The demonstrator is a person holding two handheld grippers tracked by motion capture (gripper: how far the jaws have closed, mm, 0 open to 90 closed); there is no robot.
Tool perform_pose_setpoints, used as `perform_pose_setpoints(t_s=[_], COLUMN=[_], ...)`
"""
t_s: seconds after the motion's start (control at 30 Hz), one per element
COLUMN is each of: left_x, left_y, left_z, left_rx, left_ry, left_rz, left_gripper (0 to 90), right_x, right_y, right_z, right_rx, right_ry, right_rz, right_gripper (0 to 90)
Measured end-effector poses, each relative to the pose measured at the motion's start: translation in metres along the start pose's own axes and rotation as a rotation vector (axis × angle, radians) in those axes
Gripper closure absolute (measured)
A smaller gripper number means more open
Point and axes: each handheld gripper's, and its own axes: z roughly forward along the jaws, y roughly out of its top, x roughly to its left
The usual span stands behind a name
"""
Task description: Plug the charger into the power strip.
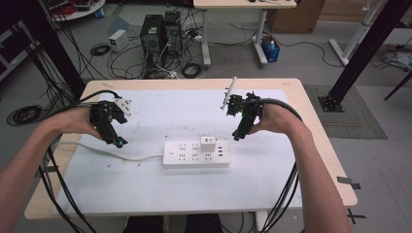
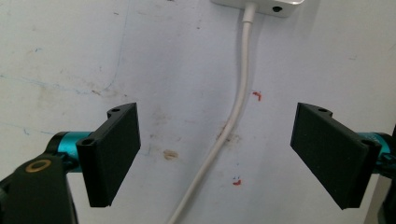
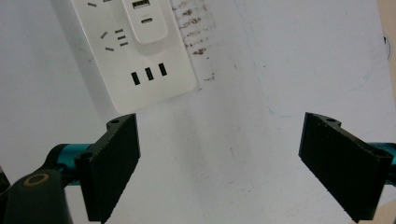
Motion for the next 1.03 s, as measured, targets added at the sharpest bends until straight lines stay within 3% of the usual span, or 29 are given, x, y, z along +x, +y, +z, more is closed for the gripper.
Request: perform_pose_setpoints(t_s=[0.4,1.03], left_x=[0.003,0.001], left_y=[0.008,0.010], left_z=[0.001,0.002], left_rx=[0.024,0.015], left_ry=[-0.005,-0.001], left_rz=[0.024,0.028], left_gripper=[16.1,16.1], right_x=[0.000,0.002], right_y=[-0.005,-0.014], right_z=[0.002,0.005], right_rx=[0.031,0.045], right_ry=[-0.005,-0.001], right_rz=[0.002,0.014], right_gripper=[12.1,12.1])
